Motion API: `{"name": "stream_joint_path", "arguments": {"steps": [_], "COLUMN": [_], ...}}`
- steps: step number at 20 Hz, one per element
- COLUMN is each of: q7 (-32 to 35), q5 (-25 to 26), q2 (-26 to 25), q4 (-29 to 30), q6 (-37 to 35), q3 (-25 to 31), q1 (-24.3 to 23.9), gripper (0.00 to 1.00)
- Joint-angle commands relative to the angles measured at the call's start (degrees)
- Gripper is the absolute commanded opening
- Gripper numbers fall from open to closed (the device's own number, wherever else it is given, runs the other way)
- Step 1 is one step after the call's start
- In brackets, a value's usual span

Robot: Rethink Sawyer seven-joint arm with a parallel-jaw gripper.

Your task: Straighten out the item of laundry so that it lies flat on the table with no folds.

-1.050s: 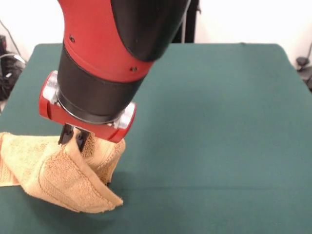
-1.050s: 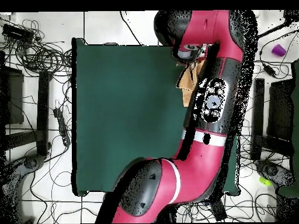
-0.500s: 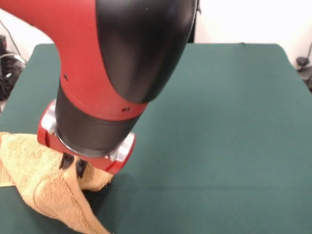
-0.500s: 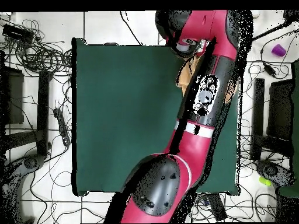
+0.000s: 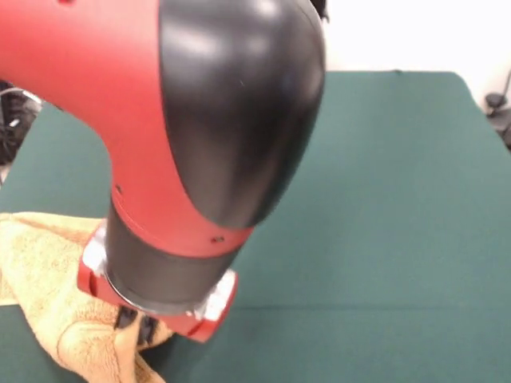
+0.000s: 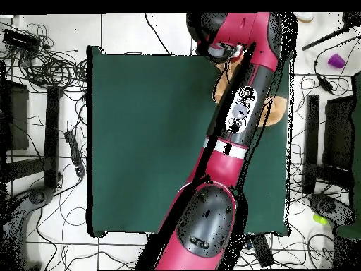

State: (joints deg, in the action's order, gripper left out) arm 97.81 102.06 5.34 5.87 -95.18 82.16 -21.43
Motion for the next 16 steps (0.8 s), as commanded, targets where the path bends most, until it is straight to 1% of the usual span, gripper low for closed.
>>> {"name": "stream_joint_path", "arguments": {"steps": [1,3,7,10,12,16], "q7": [-1.05,0.06,4.53,6.08,8.51,13.23], "q5": [14.97,17.54,22.32,25.75,25.89,22.33], "q2": [-1.69,-2.07,-2.99,-3.32,-3.5,-3.39], "q4": [1.76,1.65,1.03,0.91,0.95,1.61], "q6": [4.47,3.93,2.4,1.86,1.91,3.29], "q3": [20.92,23.99,31.02,34.54,35.08,31.88], "q1": [0.47,0.16,-0.11,0.23,0.53,1.07], "gripper": [0.0,0.0,0.0,0.0,0.0,0.0]}}
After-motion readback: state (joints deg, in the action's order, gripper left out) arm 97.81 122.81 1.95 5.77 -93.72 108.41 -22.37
